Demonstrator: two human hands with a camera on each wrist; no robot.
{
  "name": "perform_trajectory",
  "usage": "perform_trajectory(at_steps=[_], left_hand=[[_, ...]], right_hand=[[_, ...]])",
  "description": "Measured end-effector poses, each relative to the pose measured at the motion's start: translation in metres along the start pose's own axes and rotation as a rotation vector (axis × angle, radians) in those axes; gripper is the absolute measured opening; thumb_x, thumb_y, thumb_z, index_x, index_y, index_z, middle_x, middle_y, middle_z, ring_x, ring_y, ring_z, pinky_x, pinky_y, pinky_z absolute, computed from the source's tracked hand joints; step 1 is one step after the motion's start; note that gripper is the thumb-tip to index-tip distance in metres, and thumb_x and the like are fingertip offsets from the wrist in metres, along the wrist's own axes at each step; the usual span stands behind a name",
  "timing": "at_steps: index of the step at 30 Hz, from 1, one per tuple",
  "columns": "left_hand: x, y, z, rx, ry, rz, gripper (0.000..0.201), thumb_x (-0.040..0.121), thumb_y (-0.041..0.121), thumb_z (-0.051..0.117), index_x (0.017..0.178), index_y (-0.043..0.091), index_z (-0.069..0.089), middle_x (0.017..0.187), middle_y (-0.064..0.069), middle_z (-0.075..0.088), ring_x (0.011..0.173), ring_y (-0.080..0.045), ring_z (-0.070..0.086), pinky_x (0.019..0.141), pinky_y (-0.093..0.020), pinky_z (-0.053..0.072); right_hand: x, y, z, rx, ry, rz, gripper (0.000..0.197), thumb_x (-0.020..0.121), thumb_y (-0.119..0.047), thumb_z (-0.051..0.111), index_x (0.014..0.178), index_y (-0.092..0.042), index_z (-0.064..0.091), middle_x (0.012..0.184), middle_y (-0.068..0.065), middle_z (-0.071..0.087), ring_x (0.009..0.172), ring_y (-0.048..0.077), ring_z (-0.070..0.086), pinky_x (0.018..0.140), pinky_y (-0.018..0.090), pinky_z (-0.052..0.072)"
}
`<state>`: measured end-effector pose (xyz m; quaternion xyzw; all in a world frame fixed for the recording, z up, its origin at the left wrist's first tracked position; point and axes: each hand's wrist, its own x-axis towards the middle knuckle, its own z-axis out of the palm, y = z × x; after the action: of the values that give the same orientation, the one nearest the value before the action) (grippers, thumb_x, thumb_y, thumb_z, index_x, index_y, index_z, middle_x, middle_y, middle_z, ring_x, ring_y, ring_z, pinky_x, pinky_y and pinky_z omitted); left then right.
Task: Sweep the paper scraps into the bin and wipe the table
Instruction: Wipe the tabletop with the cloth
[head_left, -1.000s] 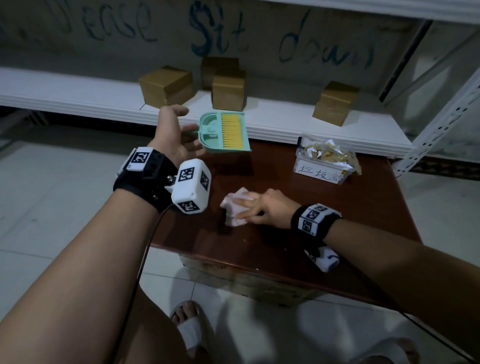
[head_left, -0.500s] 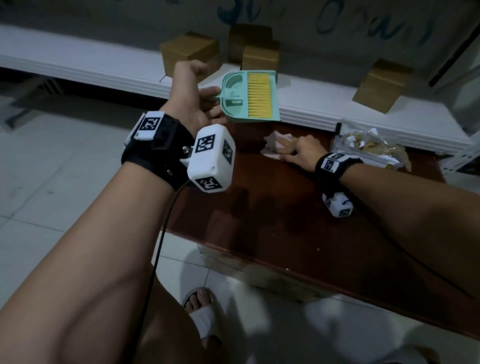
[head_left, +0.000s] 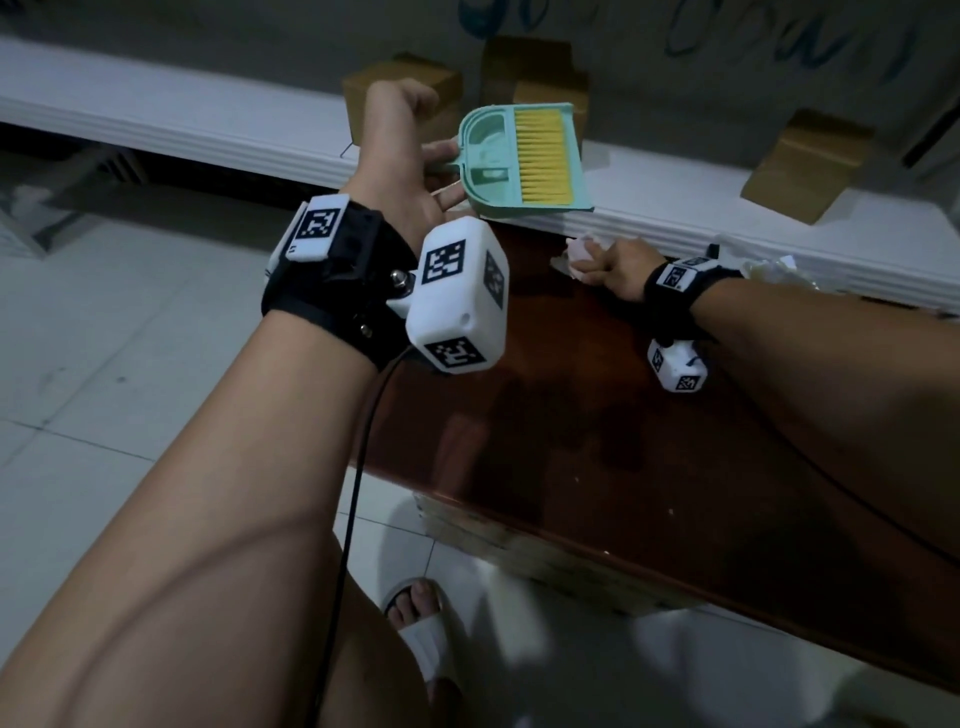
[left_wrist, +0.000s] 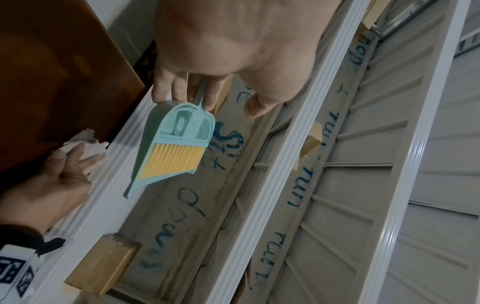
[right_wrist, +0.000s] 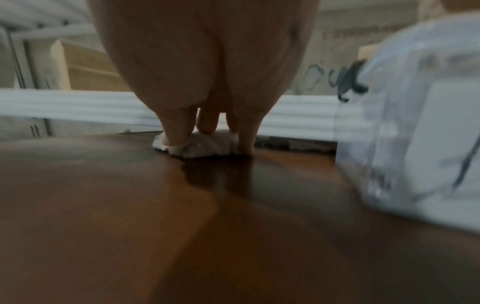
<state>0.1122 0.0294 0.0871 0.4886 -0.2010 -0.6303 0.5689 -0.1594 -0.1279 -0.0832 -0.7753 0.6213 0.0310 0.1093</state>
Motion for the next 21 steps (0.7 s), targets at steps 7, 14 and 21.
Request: perform_trajectory(at_steps=[7, 14, 21], left_hand=[[0.002, -0.002, 0.000, 0.018, 0.020, -0.019, 0.034, 0.091, 0.035, 0.058, 0.103, 0.003, 0.063, 0.117, -0.024, 0.067, 0.087, -0.036, 0.076, 0.071, -0.055, 0.062], [-0.003, -0.002, 0.000, 0.009, 0.028, -0.018, 0.031, 0.090, 0.032, 0.060, 0.101, 0.003, 0.059, 0.110, -0.022, 0.067, 0.076, -0.037, 0.077, 0.079, -0.060, 0.059], [-0.003, -0.002, -0.003, 0.019, 0.031, -0.016, 0.035, 0.089, 0.034, 0.060, 0.104, 0.003, 0.064, 0.113, -0.024, 0.067, 0.075, -0.038, 0.077, 0.075, -0.058, 0.061]], right_hand=[[-0.032, -0.012, 0.004, 0.025, 0.054, -0.070, 0.027, 0.098, -0.039, 0.066, 0.120, -0.028, 0.079, 0.120, 0.011, 0.075, 0.103, 0.028, 0.065, 0.079, 0.031, 0.043], [-0.077, -0.045, 0.006, -0.041, -0.013, -0.260, 0.029, 0.099, -0.039, 0.064, 0.126, -0.038, 0.074, 0.131, 0.006, 0.072, 0.116, 0.030, 0.065, 0.091, 0.034, 0.047], [-0.141, -0.083, 0.029, -0.056, -0.116, -0.520, 0.043, 0.091, -0.052, 0.048, 0.124, -0.043, 0.074, 0.158, -0.004, 0.050, 0.124, 0.030, 0.065, 0.095, 0.040, 0.055]])
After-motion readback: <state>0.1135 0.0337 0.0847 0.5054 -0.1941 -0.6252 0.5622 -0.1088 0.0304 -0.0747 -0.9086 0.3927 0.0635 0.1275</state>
